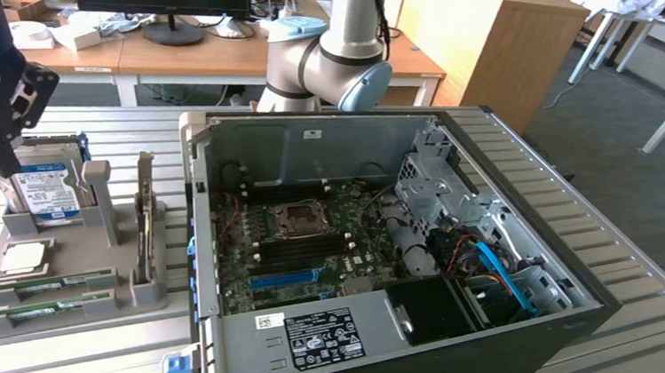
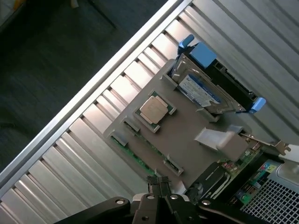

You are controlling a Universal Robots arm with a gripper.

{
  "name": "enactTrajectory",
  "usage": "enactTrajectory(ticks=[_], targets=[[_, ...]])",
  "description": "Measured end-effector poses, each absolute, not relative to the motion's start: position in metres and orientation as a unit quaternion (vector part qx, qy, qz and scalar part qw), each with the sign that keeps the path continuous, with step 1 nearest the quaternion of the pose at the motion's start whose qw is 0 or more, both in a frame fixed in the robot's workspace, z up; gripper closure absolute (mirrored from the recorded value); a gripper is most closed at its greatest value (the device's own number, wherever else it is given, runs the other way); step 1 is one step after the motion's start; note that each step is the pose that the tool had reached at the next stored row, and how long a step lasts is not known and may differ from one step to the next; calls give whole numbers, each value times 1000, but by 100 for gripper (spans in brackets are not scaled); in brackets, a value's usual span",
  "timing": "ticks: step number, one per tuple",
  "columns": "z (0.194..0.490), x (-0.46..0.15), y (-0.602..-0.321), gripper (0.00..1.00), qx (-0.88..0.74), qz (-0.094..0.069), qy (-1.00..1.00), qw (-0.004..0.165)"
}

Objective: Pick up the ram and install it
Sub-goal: 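Pick up the ram and move it above insertion slot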

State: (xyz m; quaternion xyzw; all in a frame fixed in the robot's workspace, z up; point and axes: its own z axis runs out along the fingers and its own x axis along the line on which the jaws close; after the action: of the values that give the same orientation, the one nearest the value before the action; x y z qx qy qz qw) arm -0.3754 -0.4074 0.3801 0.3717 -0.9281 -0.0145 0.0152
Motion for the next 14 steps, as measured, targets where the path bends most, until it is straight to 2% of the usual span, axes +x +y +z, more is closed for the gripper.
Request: enactTrajectory(ticks=[14], targets=[[380, -375, -407, 90, 460, -12, -888, 17]])
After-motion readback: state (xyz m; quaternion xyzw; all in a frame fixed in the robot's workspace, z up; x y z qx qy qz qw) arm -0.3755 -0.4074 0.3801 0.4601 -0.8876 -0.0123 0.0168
